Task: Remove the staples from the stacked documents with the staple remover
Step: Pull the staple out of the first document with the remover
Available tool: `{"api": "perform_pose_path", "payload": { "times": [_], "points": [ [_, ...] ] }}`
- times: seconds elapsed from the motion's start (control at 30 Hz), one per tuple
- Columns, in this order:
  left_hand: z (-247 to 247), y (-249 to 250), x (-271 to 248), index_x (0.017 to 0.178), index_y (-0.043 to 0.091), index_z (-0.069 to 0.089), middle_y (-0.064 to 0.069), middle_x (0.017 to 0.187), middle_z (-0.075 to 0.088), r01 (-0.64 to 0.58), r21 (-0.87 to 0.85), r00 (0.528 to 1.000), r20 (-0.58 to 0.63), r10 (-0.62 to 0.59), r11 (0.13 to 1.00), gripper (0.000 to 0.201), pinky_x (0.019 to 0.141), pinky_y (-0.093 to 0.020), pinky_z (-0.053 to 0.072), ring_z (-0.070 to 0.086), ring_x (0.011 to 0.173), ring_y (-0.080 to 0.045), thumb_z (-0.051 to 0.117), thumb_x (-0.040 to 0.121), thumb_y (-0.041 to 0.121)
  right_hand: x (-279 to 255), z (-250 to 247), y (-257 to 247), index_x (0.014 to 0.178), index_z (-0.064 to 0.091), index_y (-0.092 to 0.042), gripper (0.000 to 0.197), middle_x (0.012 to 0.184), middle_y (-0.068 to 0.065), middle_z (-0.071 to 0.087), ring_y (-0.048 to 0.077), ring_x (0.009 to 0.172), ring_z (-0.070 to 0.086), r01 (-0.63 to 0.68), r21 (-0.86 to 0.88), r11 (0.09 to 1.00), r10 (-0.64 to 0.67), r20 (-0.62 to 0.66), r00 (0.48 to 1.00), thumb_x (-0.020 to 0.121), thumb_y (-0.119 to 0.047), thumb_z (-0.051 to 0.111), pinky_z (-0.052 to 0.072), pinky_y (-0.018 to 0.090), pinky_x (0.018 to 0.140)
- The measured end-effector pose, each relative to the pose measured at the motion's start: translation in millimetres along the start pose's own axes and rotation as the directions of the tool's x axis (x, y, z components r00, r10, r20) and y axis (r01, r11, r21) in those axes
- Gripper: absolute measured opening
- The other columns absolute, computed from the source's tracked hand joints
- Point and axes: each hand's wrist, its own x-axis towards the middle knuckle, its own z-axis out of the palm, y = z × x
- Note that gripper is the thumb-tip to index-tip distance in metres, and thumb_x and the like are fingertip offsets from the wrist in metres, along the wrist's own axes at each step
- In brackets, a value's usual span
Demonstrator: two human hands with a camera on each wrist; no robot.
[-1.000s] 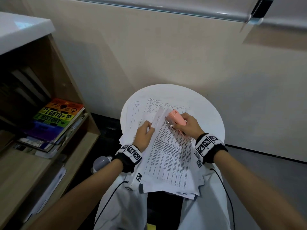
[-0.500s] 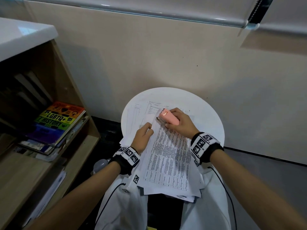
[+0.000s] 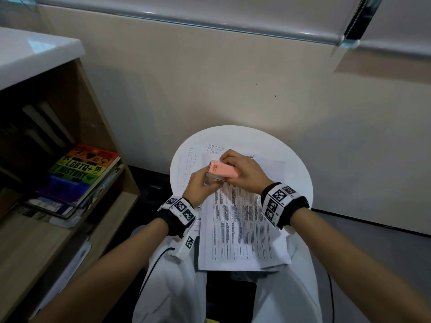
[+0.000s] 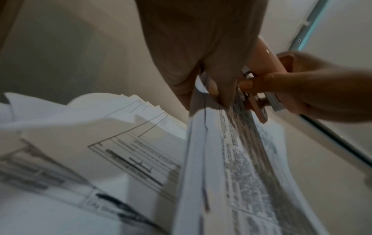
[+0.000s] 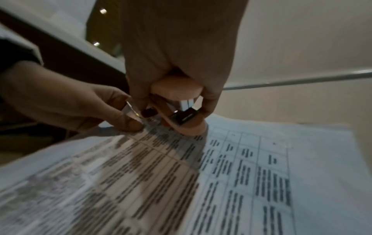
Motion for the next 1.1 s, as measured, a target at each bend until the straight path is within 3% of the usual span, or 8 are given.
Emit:
{"api": "perform_pose_path", "payload": {
  "times": [0.2, 0.4, 0.5, 0.6, 0.67, 0.8, 0.97, 1.1],
  "points": [
    [-25.2, 12.5, 6.0, 0.121, 0.009, 0.056, -0.001, 0.111, 0.066, -0.009, -0.096, 0.998, -0.070, 0.002, 0.995, 0.031, 0.082, -0.012, 0.050, 0.062, 0.095, 0.008, 0.059, 0.091, 0.017, -13.0, -14.3, 6.2, 0.099, 0.066, -0.015, 0.024, 0.140, -0.001, 0.034, -0.010, 0.099, 0.054, -0.164, 0.393, 0.905, 0.295, -0.301, 0.907, 0.078, -0.018, 0.077, 0.052, 0.019, 0.082],
    [-57.6, 33.5, 9.4, 0.135, 0.013, 0.041, -0.011, 0.128, 0.059, -0.007, -0.226, 0.994, -0.105, -0.018, 0.974, 0.056, 0.097, -0.053, 0.048, 0.059, 0.116, -0.027, 0.064, 0.087, 0.030, -59.5, -33.6, 34.6, 0.110, 0.063, -0.020, 0.041, 0.118, 0.018, 0.056, 0.019, 0.077, 0.062, -0.390, 0.736, 0.553, 0.559, 0.019, 0.829, 0.074, -0.029, 0.081, 0.049, 0.025, 0.048],
    [-52.8, 53.8, 11.9, 0.130, 0.020, 0.034, -0.008, 0.125, 0.055, -0.126, -0.248, 0.967, -0.247, 0.063, 0.961, 0.048, 0.090, -0.051, 0.053, 0.062, 0.107, -0.027, 0.061, 0.090, 0.015, -63.2, -47.1, 14.2, 0.105, 0.063, -0.004, 0.026, 0.077, 0.007, 0.068, 0.013, 0.055, 0.061, -0.381, 0.726, 0.572, 0.438, 0.123, 0.891, 0.082, -0.010, 0.072, 0.046, 0.025, 0.044],
    [-45.5, 69.3, 18.5, 0.140, 0.017, 0.023, 0.008, 0.139, 0.031, -0.290, -0.041, 0.866, -0.436, 0.244, 0.956, 0.065, 0.111, -0.020, 0.034, 0.036, 0.130, -0.010, 0.062, 0.089, 0.012, -55.2, -47.6, -4.6, 0.111, 0.065, -0.004, 0.035, 0.086, 0.010, 0.069, 0.013, 0.065, 0.064, -0.299, 0.662, 0.687, 0.483, -0.110, 0.869, 0.079, -0.013, 0.077, 0.047, 0.020, 0.050],
    [-43.1, 83.5, 23.1, 0.146, 0.017, 0.013, 0.003, 0.150, 0.019, -0.334, -0.009, 0.833, -0.471, 0.291, 0.942, 0.072, 0.103, 0.002, 0.026, 0.024, 0.131, 0.003, 0.060, 0.091, 0.015, -48.5, -46.2, -16.7, 0.109, 0.067, -0.006, 0.034, 0.096, 0.009, 0.068, 0.016, 0.079, 0.065, -0.191, 0.628, 0.755, 0.472, -0.317, 0.823, 0.078, -0.014, 0.078, 0.051, 0.019, 0.058],
    [-46.3, 98.2, 26.5, 0.143, 0.037, 0.003, -0.011, 0.156, 0.009, -0.399, -0.073, 0.841, -0.427, 0.333, 0.914, 0.083, 0.106, -0.039, 0.044, 0.028, 0.139, -0.019, 0.064, 0.089, 0.024, -46.5, -52.8, -26.1, 0.105, 0.065, -0.018, 0.031, 0.103, 0.000, 0.064, 0.010, 0.091, 0.064, -0.103, 0.575, 0.812, 0.391, -0.405, 0.827, 0.078, -0.016, 0.079, 0.054, 0.021, 0.073],
    [-46.1, 81.8, 22.6, 0.142, 0.019, 0.004, 0.008, 0.128, 0.042, -0.266, -0.185, 0.942, -0.258, 0.214, 0.946, 0.081, 0.088, -0.022, 0.055, 0.058, 0.111, 0.002, 0.061, 0.087, 0.004, -53.3, -43.5, -8.1, 0.110, 0.069, -0.006, 0.034, 0.122, -0.003, 0.047, 0.007, 0.096, 0.057, -0.170, 0.591, 0.789, 0.378, -0.248, 0.892, 0.078, -0.011, 0.078, 0.046, 0.010, 0.060],
    [-44.7, 63.4, 24.6, 0.119, 0.013, 0.025, -0.005, 0.115, 0.055, -0.161, -0.153, 0.971, -0.199, 0.129, 0.975, 0.031, 0.076, -0.024, 0.059, 0.065, 0.093, 0.001, 0.046, 0.096, 0.007, -52.2, -44.7, -10.9, 0.106, 0.066, -0.004, 0.028, 0.111, 0.000, 0.057, 0.010, 0.068, 0.064, -0.217, 0.695, 0.685, 0.471, -0.195, 0.860, 0.080, -0.009, 0.076, 0.051, 0.038, 0.057]
  ]
}}
